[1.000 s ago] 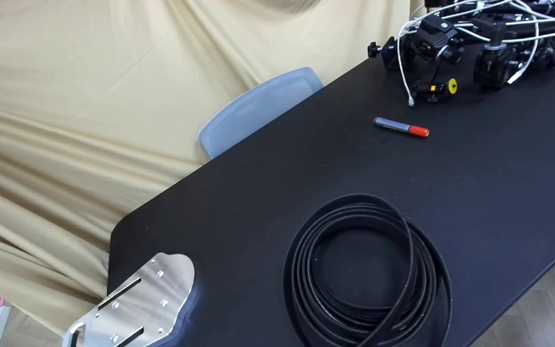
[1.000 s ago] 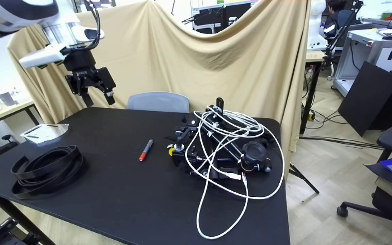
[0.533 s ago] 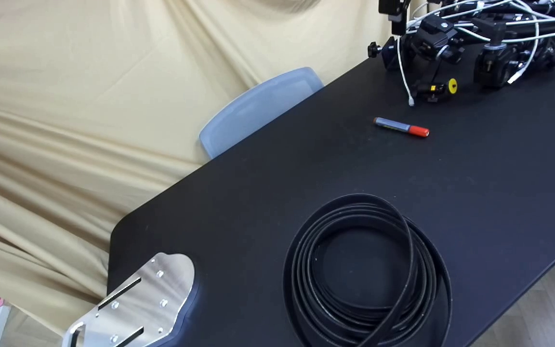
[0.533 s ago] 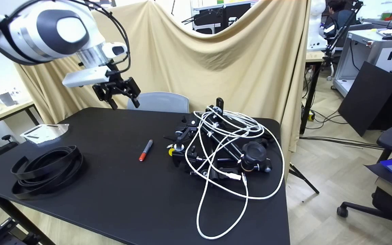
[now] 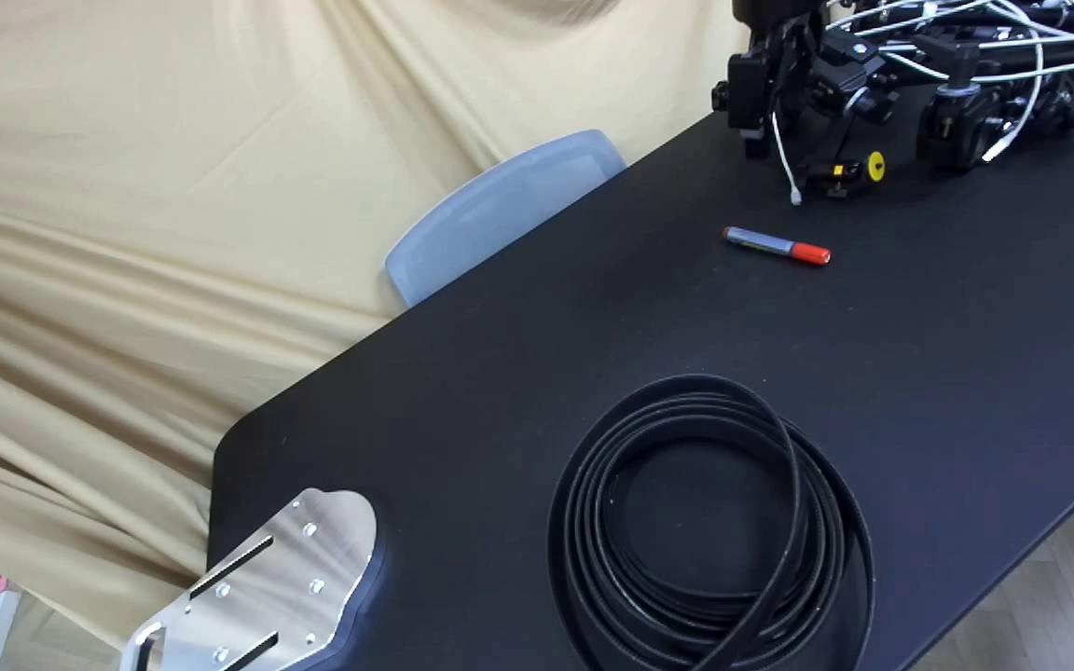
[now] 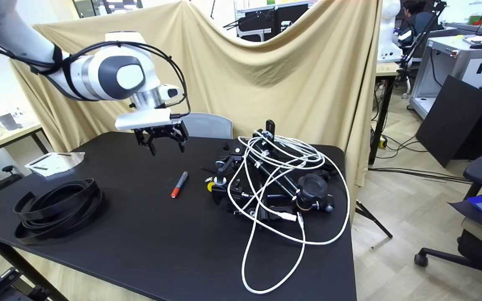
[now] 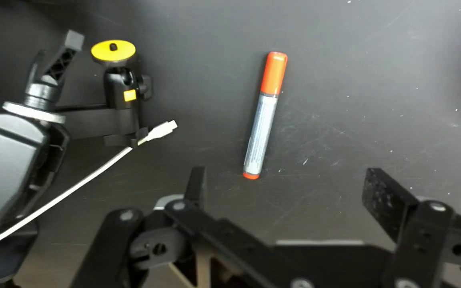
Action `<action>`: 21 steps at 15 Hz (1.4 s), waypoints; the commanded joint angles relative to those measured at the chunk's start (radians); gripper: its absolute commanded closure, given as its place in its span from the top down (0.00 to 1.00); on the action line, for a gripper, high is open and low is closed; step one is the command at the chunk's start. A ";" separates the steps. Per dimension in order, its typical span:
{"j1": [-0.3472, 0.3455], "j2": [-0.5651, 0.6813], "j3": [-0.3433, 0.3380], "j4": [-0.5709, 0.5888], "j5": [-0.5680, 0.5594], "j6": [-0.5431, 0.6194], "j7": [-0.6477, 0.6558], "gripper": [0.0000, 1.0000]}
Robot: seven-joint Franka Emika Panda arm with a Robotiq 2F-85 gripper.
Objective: Move the object to the left side of the table
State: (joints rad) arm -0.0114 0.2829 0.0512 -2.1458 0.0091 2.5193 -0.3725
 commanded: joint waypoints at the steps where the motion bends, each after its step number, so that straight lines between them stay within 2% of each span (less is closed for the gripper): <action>1: -0.018 0.099 0.031 0.102 0.021 -0.052 -0.051 1.00; 2: -0.012 0.050 0.024 0.039 0.005 -0.012 -0.024 1.00; 6: -0.014 0.097 0.032 0.078 0.003 -0.024 -0.031 1.00; 12: -0.016 0.214 0.044 0.136 0.066 0.017 0.010 1.00; 21: 0.011 0.334 0.008 0.201 0.044 0.054 0.184 1.00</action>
State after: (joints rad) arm -0.0135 0.5786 0.0765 -1.9903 0.0657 2.5729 -0.2791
